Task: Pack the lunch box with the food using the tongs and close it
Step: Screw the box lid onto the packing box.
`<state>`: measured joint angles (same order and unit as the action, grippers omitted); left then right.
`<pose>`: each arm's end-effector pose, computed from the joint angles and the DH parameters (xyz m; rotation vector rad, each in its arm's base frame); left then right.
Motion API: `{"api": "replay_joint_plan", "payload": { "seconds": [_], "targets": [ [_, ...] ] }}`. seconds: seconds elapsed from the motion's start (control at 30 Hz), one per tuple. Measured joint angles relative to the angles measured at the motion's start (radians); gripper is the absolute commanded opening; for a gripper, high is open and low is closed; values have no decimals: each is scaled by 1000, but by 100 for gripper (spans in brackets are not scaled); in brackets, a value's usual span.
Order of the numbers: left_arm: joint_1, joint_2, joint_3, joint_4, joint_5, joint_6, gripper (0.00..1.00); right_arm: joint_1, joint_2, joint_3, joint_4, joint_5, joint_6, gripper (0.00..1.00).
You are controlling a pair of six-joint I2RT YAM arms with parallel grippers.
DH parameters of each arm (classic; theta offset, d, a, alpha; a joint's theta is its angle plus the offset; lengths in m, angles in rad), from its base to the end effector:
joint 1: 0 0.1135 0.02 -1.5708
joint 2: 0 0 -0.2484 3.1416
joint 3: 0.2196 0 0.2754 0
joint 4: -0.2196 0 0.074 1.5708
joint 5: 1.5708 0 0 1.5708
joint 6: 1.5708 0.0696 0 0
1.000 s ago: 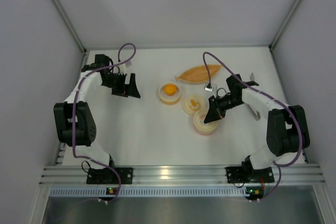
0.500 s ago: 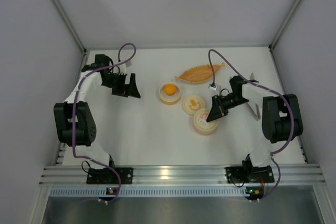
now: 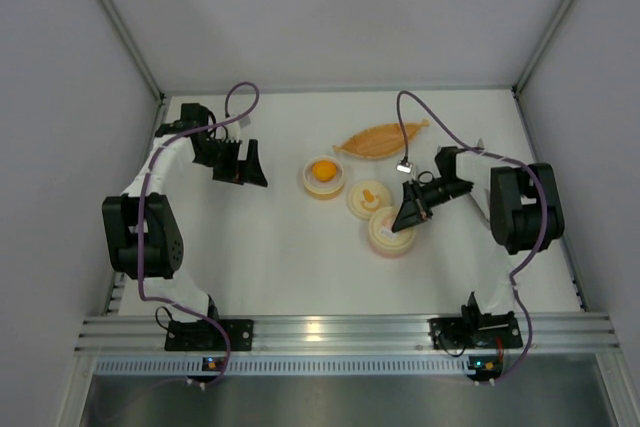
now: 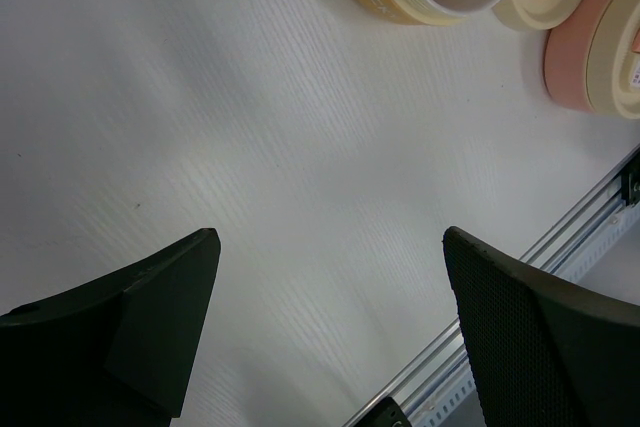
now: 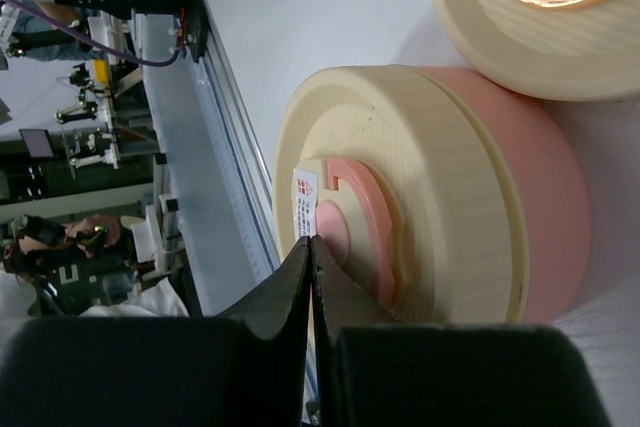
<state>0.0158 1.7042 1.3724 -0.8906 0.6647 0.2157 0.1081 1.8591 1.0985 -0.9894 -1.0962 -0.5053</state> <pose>0.3713 -0.0371 0.2078 0.4170 2.5738 -0.8394 0.2994 0.0948 0.1057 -0.6552 2.5458 1.6175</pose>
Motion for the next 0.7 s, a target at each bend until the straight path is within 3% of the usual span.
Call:
{"api": "replay_joint_plan", "payload": {
  "seconds": [0.37, 0.7],
  "targets": [
    [0, 0, 0, 0, 0, 6, 98, -1, 109, 78, -131, -30, -66, 0],
    [-1, 0, 0, 0, 0, 20, 98, -2, 155, 143, -311, -26, -383, 0]
  ]
}}
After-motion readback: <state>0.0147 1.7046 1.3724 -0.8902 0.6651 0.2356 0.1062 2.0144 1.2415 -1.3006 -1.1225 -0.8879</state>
